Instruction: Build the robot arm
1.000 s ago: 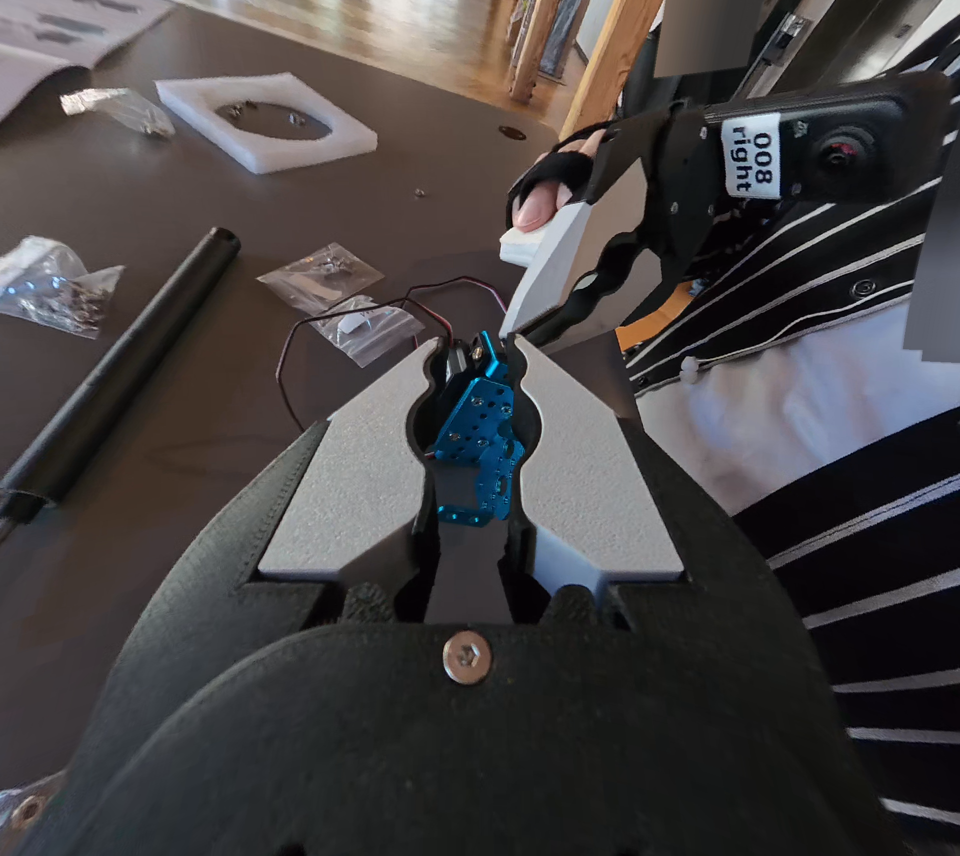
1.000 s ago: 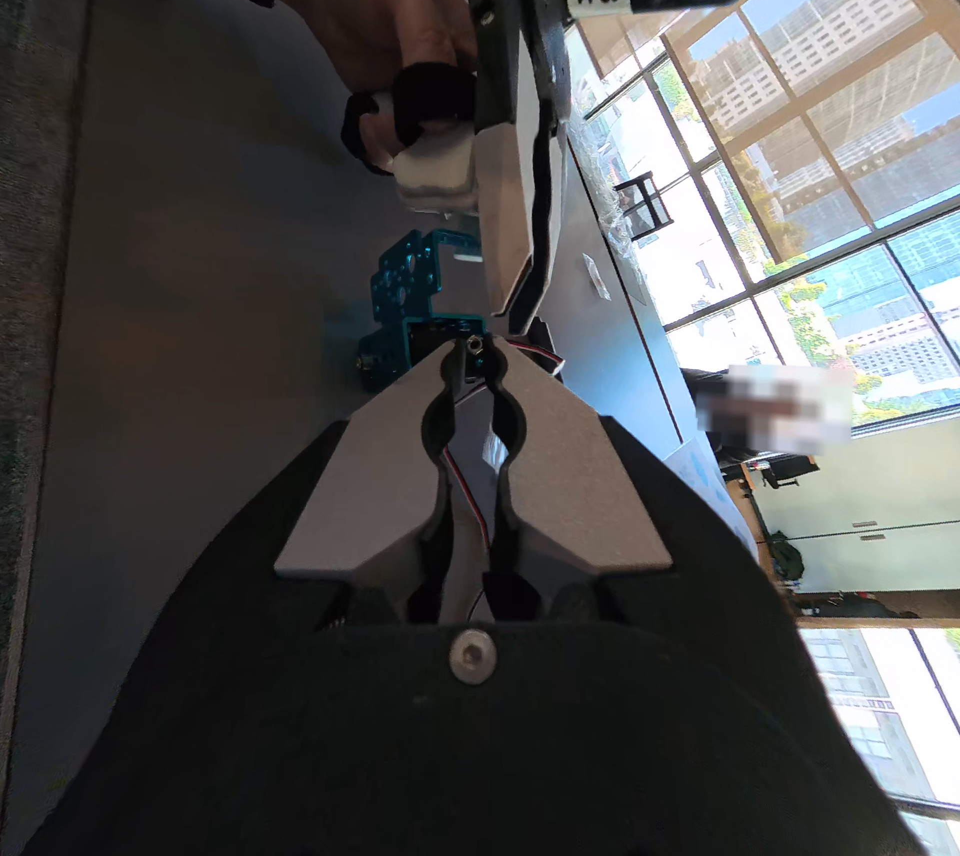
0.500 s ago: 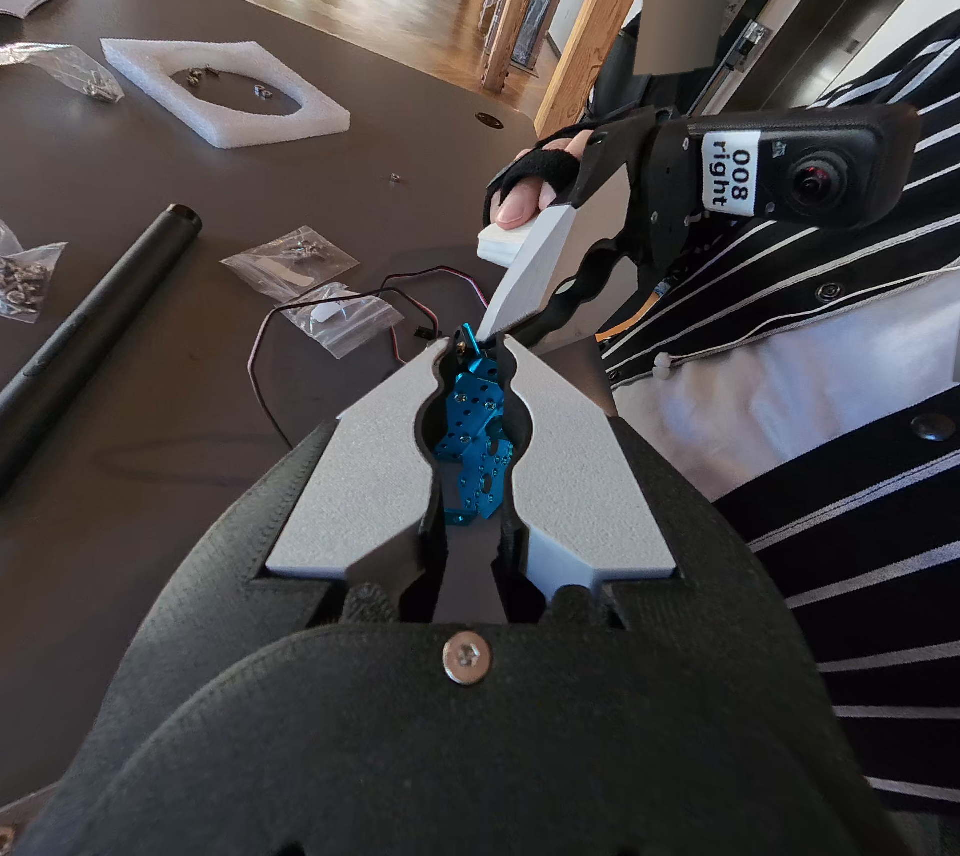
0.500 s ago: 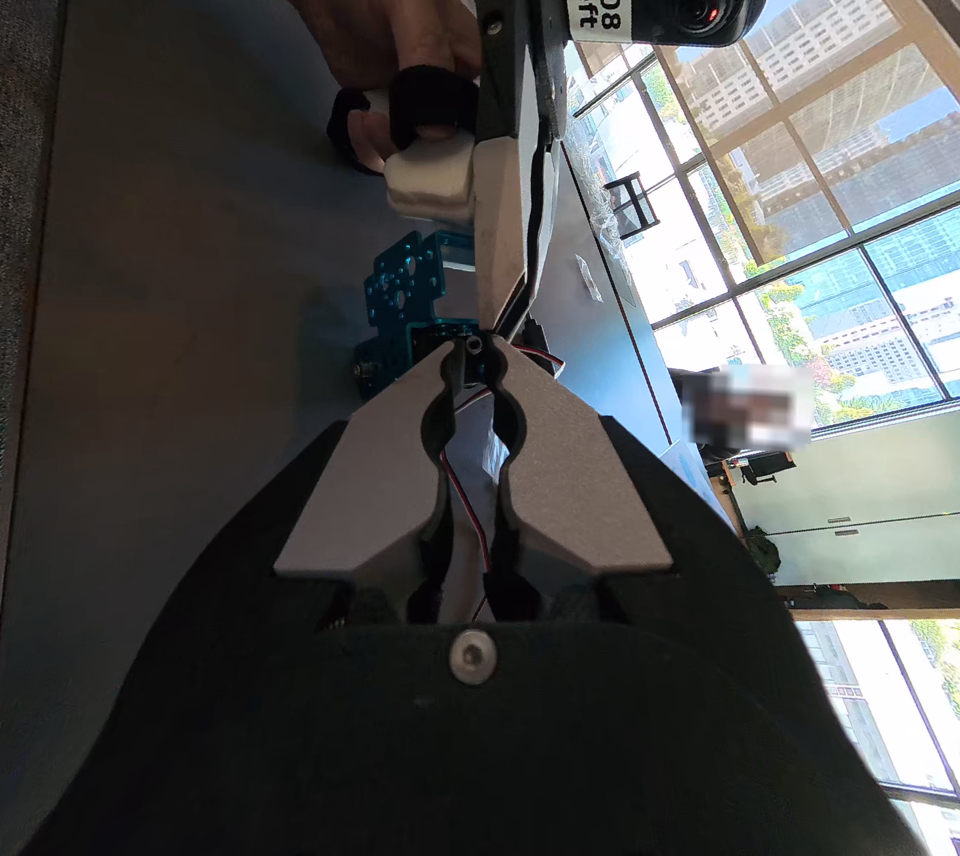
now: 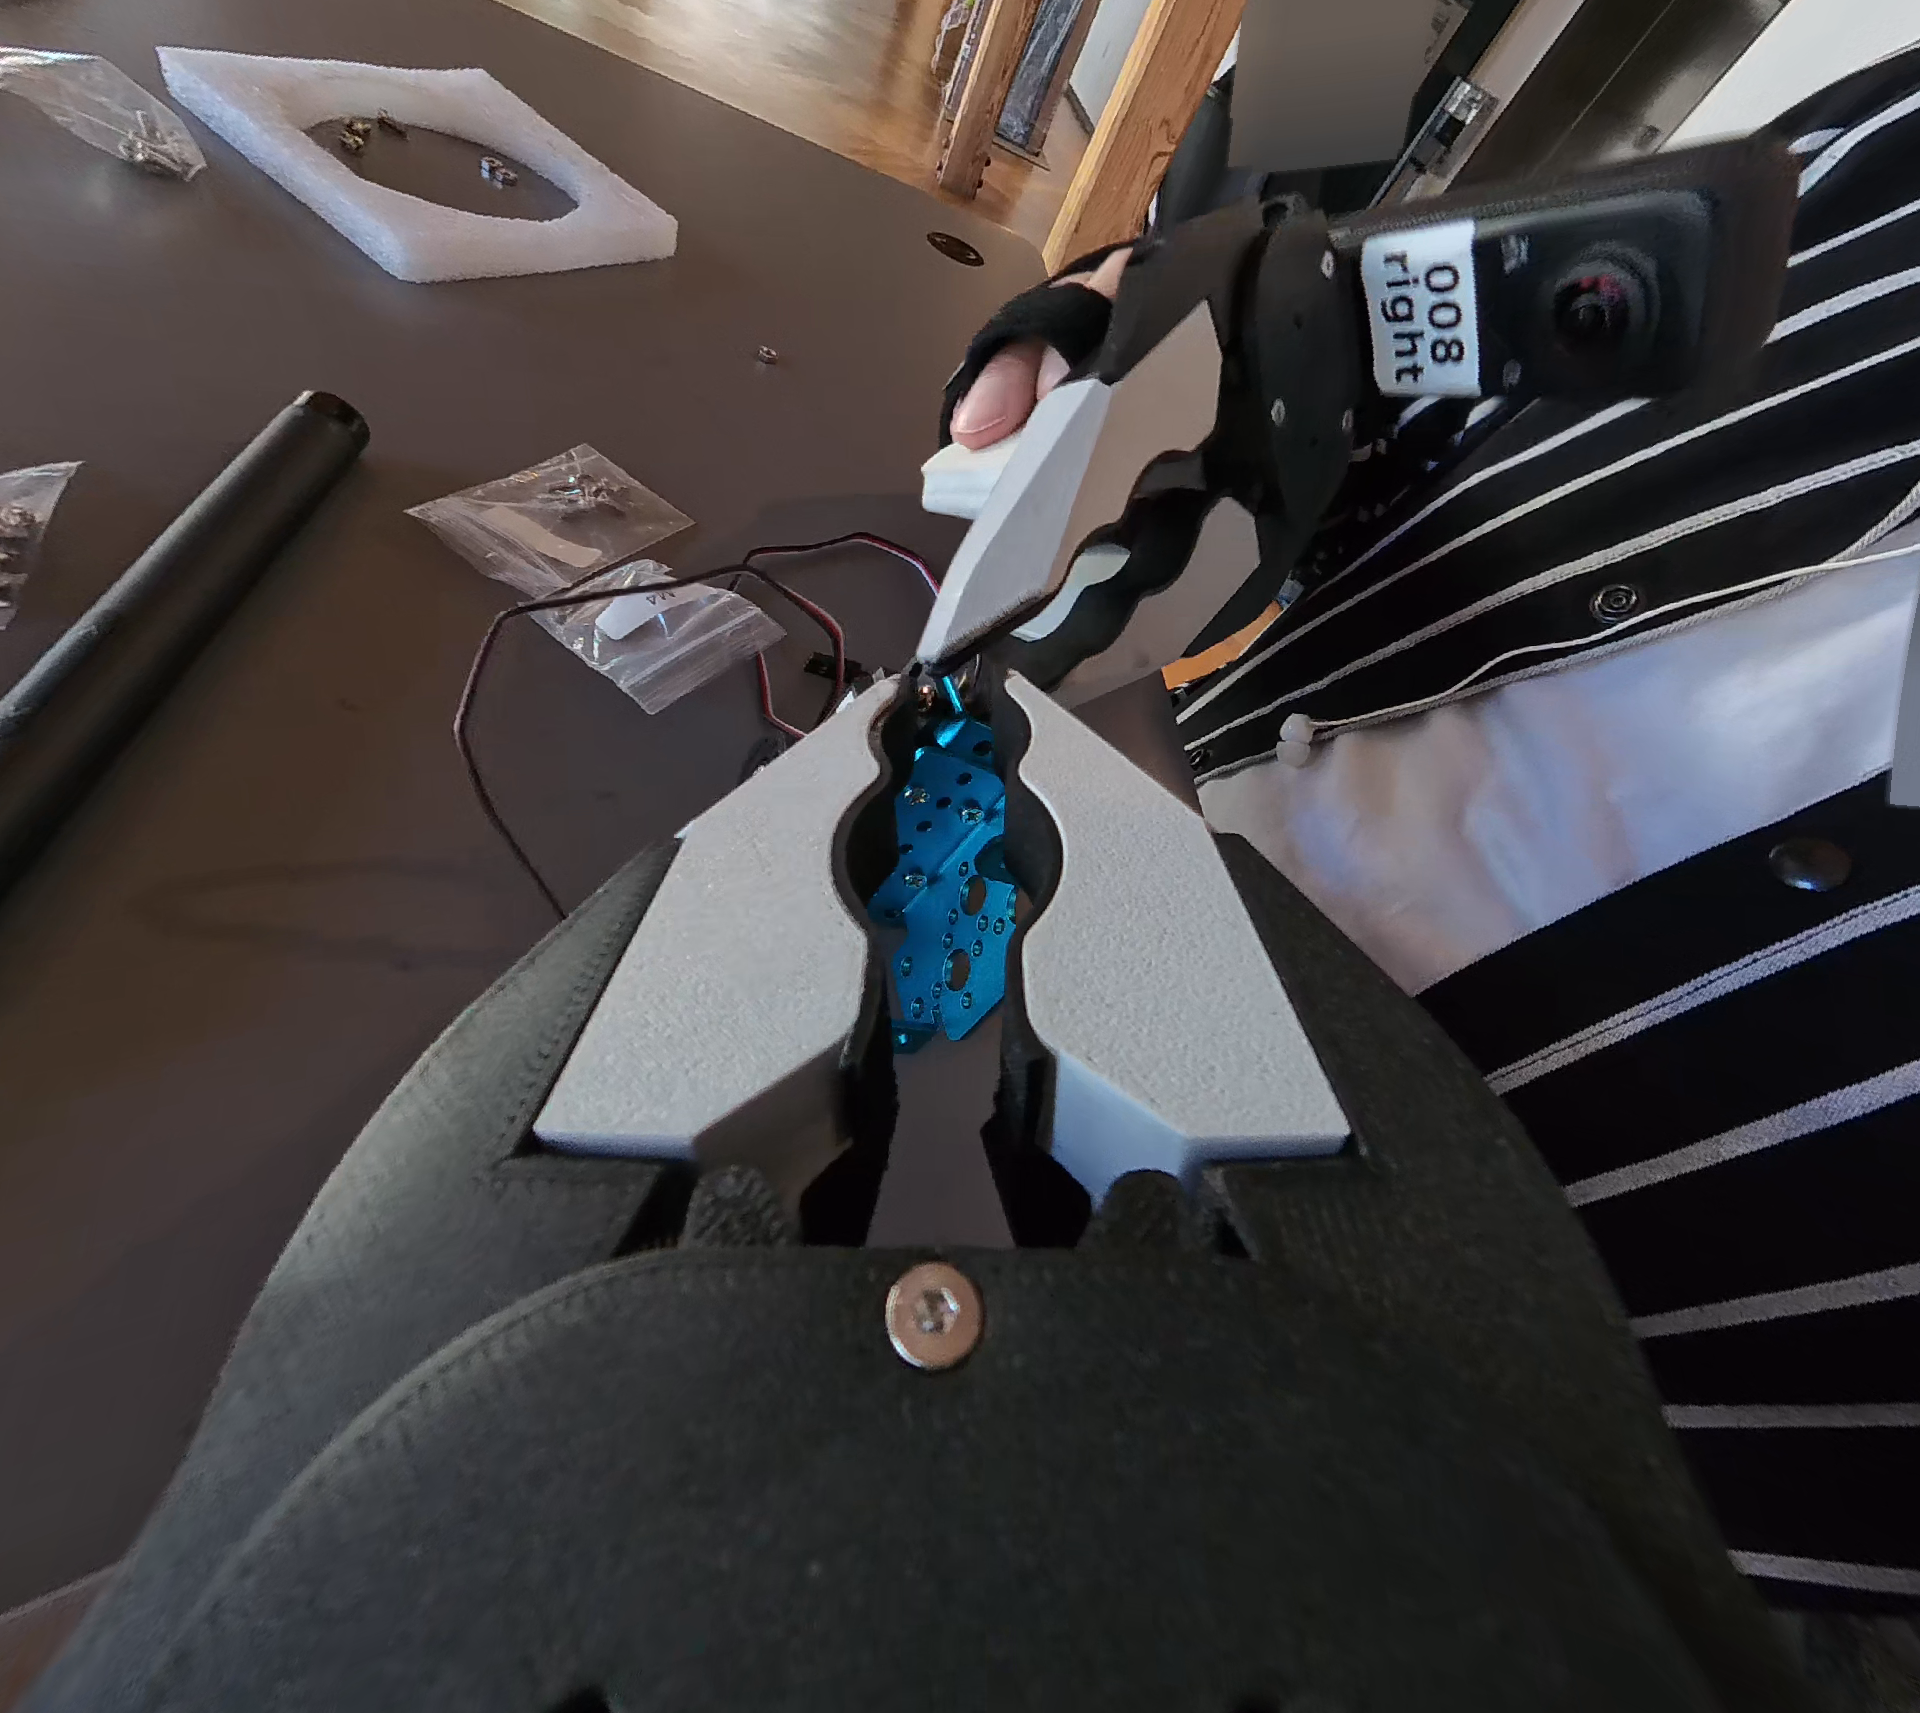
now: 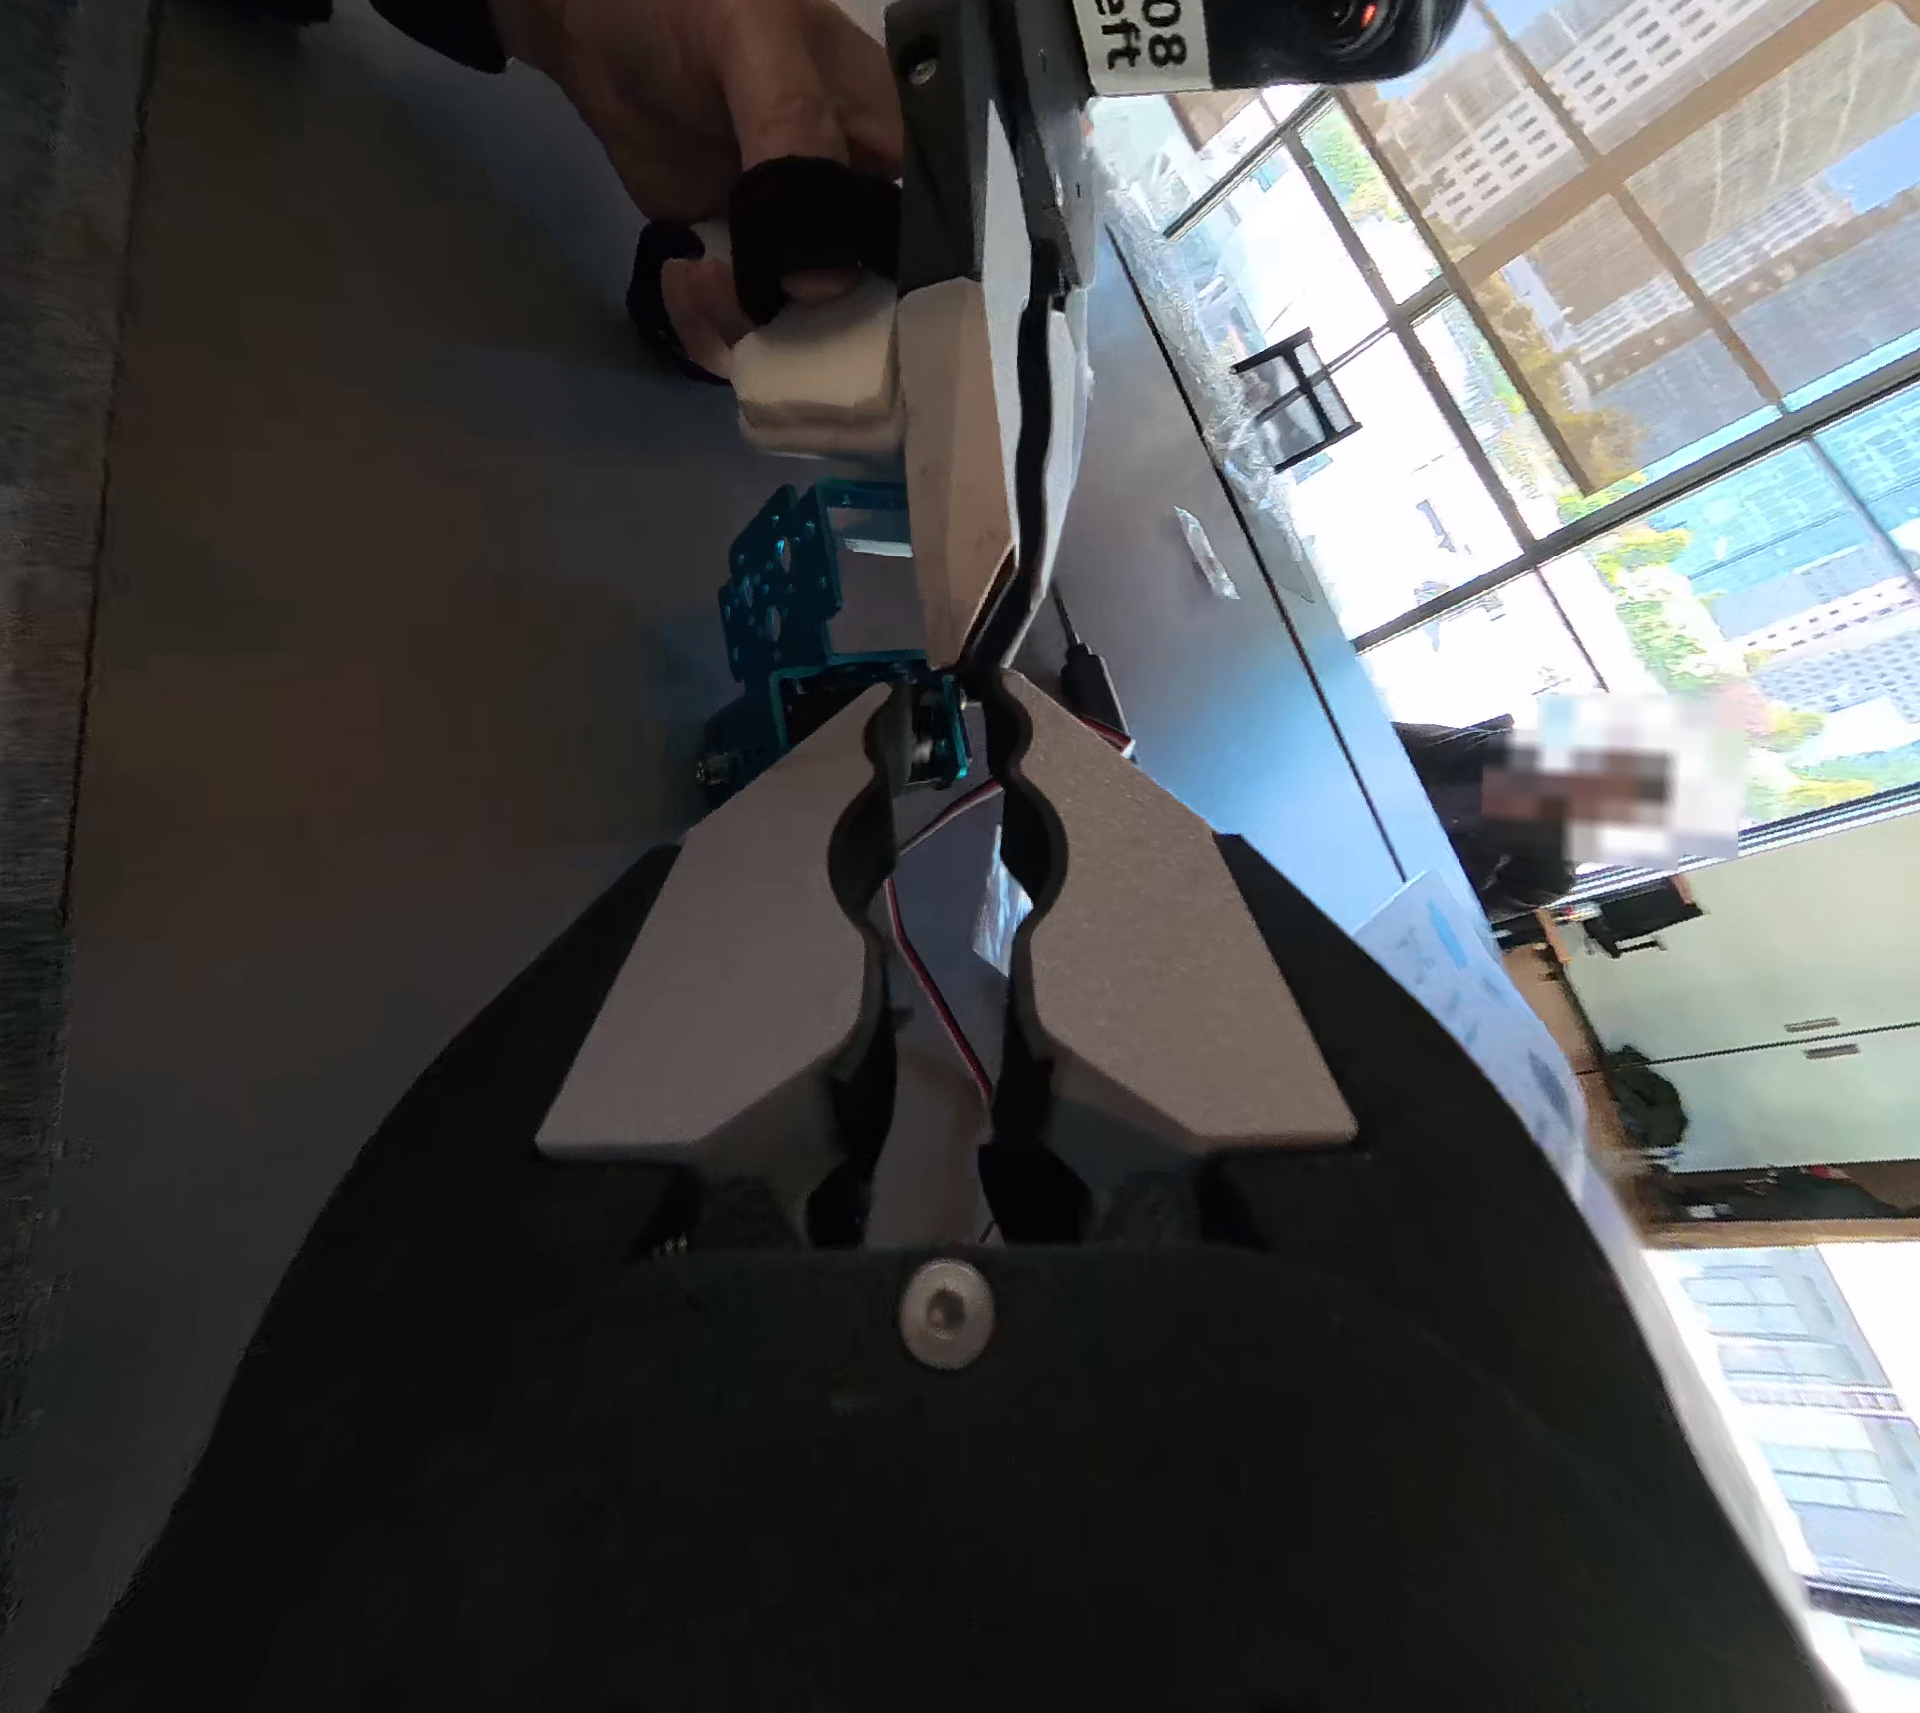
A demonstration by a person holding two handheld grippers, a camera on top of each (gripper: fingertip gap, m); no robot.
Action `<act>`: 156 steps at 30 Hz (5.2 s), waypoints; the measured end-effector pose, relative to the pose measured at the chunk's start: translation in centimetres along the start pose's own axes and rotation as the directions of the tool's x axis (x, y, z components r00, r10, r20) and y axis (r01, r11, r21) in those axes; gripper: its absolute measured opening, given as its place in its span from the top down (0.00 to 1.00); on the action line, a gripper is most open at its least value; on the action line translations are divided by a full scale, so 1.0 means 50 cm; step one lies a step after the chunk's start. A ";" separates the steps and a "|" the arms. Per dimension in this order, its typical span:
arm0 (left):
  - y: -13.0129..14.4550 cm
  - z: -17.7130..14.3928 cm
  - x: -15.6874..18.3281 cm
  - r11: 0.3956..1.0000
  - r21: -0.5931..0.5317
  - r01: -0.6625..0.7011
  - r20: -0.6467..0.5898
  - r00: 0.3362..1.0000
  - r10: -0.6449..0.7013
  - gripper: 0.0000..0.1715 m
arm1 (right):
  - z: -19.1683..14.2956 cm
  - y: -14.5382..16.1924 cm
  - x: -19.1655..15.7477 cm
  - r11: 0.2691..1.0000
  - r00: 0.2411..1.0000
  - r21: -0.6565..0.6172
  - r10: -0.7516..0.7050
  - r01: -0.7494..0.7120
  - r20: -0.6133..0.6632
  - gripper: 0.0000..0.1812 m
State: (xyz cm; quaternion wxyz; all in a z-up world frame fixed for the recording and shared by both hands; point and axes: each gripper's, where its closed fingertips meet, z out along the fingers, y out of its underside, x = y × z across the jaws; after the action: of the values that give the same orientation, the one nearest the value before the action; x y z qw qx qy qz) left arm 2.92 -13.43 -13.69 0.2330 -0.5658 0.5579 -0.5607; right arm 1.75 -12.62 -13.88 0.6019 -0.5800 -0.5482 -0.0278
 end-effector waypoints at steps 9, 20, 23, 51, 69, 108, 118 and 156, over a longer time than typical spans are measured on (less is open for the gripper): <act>-0.001 0.000 -0.003 1.000 0.003 0.014 0.000 1.000 -0.014 0.94 | -0.005 0.012 0.011 0.994 0.993 0.010 0.105 -0.105 0.048 0.90; 0.000 0.001 -0.013 1.000 0.005 0.016 0.034 0.999 -0.016 0.97 | -0.085 0.077 0.088 0.867 0.861 0.007 0.494 -0.499 0.123 0.94; 0.000 0.001 -0.014 1.000 0.003 0.011 0.040 0.999 -0.011 0.97 | -0.145 0.056 -0.001 0.882 0.824 -0.092 0.466 -0.463 0.322 0.94; 0.003 0.002 -0.004 1.000 -0.004 -0.020 0.033 0.999 0.021 0.96 | -0.191 0.113 -0.149 0.912 0.544 -0.370 0.222 0.178 0.809 0.97; -0.006 -0.007 0.003 0.999 0.037 0.039 -0.018 0.999 -0.038 0.92 | -0.055 0.002 0.011 0.990 0.986 -0.105 -0.081 0.097 0.142 0.97; 0.005 0.004 -0.011 0.998 -0.027 -0.048 0.060 0.997 0.049 0.94 | -0.007 0.011 -0.001 0.981 0.968 -0.134 -0.162 0.137 -0.194 0.97; 0.007 0.004 -0.012 0.992 -0.077 -0.096 0.091 0.990 0.103 0.95 | -0.007 0.011 0.000 0.986 0.971 -0.128 -0.135 0.111 -0.197 0.98; 0.004 0.006 -0.011 0.989 -0.072 -0.129 0.072 0.988 0.134 0.96 | -0.019 0.004 0.023 0.753 0.726 -0.066 0.651 -0.655 0.223 0.85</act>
State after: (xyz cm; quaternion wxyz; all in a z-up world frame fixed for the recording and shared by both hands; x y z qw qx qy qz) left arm 3.24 -13.12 -14.16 0.2716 -0.5563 0.6032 -0.5029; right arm 2.94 -12.54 -12.96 0.5097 -0.7296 -0.3757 0.2581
